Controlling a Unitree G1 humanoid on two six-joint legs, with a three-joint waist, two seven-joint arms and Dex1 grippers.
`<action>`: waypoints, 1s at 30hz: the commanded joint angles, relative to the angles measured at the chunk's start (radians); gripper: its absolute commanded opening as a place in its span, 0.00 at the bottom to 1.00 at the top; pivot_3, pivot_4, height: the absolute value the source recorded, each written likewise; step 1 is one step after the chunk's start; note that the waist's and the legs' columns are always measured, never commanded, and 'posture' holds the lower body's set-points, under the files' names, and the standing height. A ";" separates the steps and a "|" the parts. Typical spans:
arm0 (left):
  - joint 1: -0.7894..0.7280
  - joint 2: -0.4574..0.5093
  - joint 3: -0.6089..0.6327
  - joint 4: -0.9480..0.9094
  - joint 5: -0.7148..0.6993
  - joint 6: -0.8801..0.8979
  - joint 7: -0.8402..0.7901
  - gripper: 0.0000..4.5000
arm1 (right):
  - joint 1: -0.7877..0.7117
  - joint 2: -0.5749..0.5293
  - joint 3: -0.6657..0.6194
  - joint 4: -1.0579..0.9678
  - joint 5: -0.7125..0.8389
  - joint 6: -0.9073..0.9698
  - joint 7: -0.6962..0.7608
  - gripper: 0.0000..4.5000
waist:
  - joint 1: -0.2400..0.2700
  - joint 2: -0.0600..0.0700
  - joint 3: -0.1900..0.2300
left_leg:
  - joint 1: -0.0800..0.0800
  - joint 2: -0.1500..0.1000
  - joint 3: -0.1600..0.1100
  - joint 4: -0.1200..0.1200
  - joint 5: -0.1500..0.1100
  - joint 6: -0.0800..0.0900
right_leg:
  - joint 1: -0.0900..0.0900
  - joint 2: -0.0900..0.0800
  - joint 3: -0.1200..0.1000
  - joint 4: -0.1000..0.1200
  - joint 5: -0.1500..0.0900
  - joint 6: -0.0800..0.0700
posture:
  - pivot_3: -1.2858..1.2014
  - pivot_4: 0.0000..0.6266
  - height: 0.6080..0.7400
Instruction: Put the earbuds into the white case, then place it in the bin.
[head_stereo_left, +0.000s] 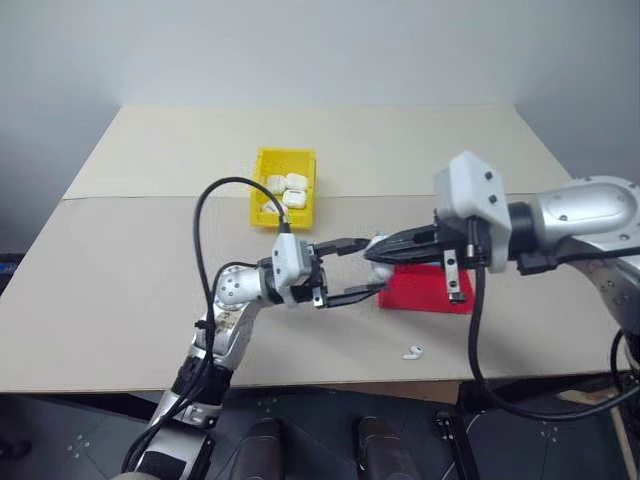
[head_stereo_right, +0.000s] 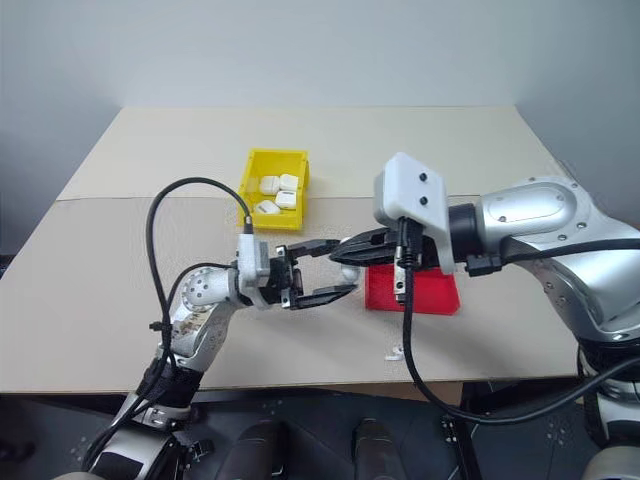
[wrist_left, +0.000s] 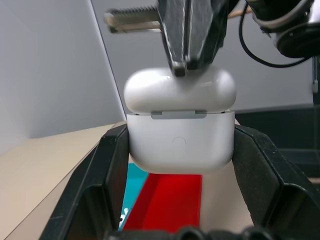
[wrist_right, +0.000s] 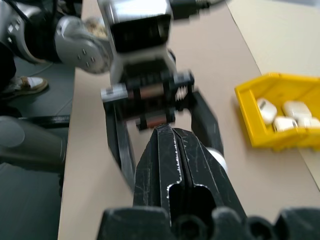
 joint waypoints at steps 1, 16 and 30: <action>-0.016 -0.008 0.016 -0.056 -0.034 -0.002 0.012 0.62 | -0.001 0.006 -0.065 -0.014 0.012 -0.010 -0.006 0.00 | 0.000 0.000 0.000 | 0.000 0.000 0.000 0.000 0.000 0.000 | 0.000 0.000 0.000 0.000 0.000 0.000 | 0.52 0.24 1.00; -0.368 -0.124 0.196 0.244 0.349 0.221 0.853 0.62 | 0.238 0.153 -0.439 -0.051 0.223 0.061 -0.329 0.00 | 0.022 -0.003 0.001 | 0.002 -0.003 -0.002 0.004 0.000 0.000 | 0.007 -0.002 0.000 -0.003 0.003 0.006 | 0.52 0.24 1.00; -0.637 -0.120 0.166 0.865 0.503 0.164 1.106 0.90 | 0.443 0.161 -0.384 -0.090 0.194 0.102 -0.478 0.00 | 0.008 -0.004 0.001 | 0.001 -0.004 -0.002 0.001 0.000 0.000 | 0.006 -0.002 -0.001 -0.003 0.002 0.006 | 0.52 0.24 1.00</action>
